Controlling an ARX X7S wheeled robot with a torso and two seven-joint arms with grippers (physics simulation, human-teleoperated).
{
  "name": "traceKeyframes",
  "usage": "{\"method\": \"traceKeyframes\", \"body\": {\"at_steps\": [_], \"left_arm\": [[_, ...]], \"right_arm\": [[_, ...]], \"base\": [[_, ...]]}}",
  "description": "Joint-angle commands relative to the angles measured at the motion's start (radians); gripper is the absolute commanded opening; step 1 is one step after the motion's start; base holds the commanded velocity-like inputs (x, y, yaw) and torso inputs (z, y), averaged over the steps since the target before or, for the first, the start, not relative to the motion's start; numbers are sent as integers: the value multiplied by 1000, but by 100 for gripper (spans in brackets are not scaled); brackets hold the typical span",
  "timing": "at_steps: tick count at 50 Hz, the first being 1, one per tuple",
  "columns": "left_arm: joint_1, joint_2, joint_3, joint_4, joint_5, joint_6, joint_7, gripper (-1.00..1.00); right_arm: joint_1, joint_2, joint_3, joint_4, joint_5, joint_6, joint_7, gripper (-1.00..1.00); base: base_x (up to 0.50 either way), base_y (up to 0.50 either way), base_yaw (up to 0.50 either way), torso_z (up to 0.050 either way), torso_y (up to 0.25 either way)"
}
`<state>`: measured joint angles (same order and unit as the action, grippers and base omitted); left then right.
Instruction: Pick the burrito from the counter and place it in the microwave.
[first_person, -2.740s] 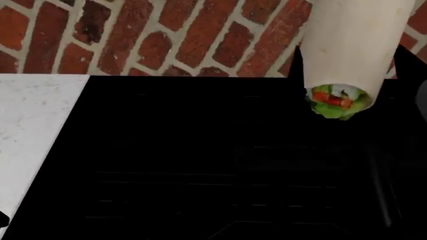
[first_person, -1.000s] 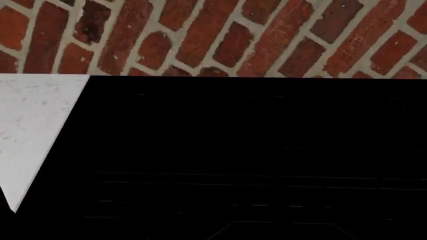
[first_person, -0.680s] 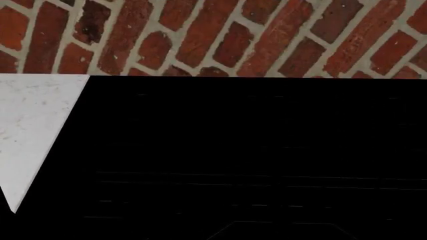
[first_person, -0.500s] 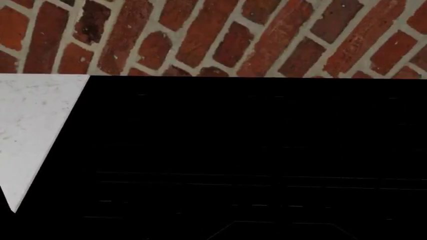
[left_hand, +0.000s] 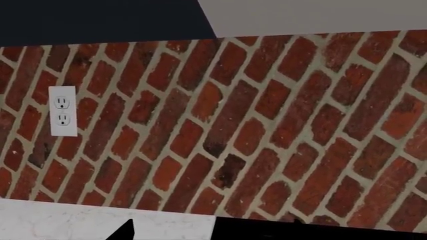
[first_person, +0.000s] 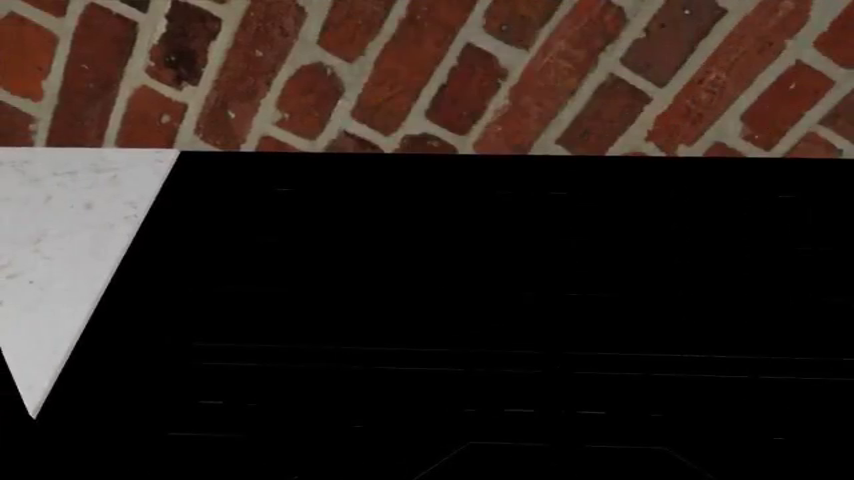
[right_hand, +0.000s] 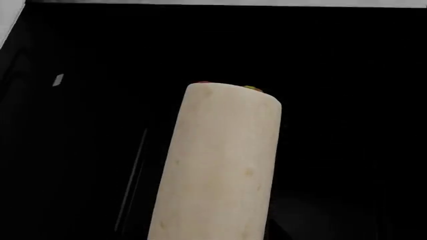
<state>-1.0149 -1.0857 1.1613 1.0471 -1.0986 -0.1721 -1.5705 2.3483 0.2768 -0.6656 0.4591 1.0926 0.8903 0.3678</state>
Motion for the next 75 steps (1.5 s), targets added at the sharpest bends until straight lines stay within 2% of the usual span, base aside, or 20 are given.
{"method": "traceKeyframes", "body": {"at_steps": [1,4,9,24,35,37,59,75], "left_arm": [[44,32,-56,0,-2,-38,0,100],[39,23,-41,0,5,-25,0,100],[38,23,-40,0,3,-28,0,100],[1,8,-5,0,3,-14,0,100],[14,-2,7,0,26,-8,0,100],[38,-1,-18,0,27,-23,0,100],[49,-16,-12,0,46,1,0,100],[30,-18,10,0,54,15,0,100]], "right_arm": [[8,-216,353,118,-603,171,-307,-100],[8,-275,459,156,-797,190,-414,-100],[8,-276,447,186,-819,167,-425,-100],[8,-277,433,180,-819,162,-432,-100],[8,-277,430,185,-834,156,-444,-100],[8,-277,431,182,-837,157,-444,-100],[8,-277,445,153,-887,156,-464,-100],[8,-277,501,226,-869,178,-426,-100]], "base": [[0,0,0,0,0],[0,0,0,0,0],[0,0,0,0,0],[0,0,0,0,0],[0,0,0,0,1],[0,0,0,0,0],[0,0,0,0,-96],[0,0,0,0,-82]]}}
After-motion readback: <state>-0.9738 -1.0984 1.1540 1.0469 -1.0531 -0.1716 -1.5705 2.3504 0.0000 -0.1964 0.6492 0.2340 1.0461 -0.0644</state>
